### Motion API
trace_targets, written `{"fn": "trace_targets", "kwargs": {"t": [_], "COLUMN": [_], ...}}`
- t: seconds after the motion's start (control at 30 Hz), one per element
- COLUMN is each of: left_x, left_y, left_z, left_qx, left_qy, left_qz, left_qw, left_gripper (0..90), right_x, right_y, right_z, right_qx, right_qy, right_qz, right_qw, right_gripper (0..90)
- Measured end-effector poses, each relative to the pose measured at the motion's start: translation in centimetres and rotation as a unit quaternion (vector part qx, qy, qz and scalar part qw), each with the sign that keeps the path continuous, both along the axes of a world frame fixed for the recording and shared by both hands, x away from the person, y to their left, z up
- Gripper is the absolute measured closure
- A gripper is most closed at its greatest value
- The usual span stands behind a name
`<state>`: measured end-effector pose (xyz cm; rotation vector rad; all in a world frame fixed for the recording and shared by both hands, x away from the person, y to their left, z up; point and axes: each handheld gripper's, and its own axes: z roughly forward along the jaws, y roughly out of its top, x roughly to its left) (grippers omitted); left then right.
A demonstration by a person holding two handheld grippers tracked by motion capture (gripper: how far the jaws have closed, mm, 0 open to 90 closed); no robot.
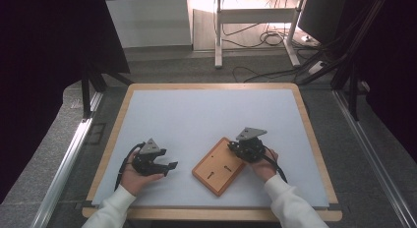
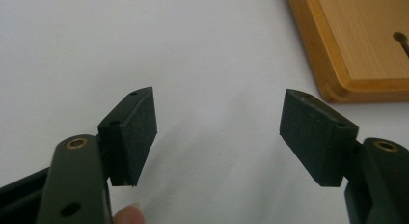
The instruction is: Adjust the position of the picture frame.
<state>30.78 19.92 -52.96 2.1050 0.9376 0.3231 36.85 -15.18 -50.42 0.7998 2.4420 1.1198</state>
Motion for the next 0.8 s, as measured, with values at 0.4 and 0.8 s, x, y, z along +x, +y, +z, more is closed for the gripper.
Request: {"fn": "trace_targets", "kwargs": {"t": [0.4, 0.8], "left_x": [0.0, 0.0], "left_y": [0.3, 0.4], "left_z": [0.2, 0.2], "left_qx": [-0.009, -0.002], "left_qy": [-0.004, -0.004], "left_qz": [0.002, -0.002], "left_qw": [1.0000, 1.0000], "left_gripper": [28.9, 28.9], "right_x": [2.5, 3.3], "right_y": [5.2, 7.7], "right_z": [-0.5, -1.2], "right_qx": [-0.007, 0.002], "right_qy": [0.019, 0.037], "right_qz": [0.046, 0.069], "right_qw": [0.9987, 0.9969], "right_gripper": [84.1, 83.6]}}
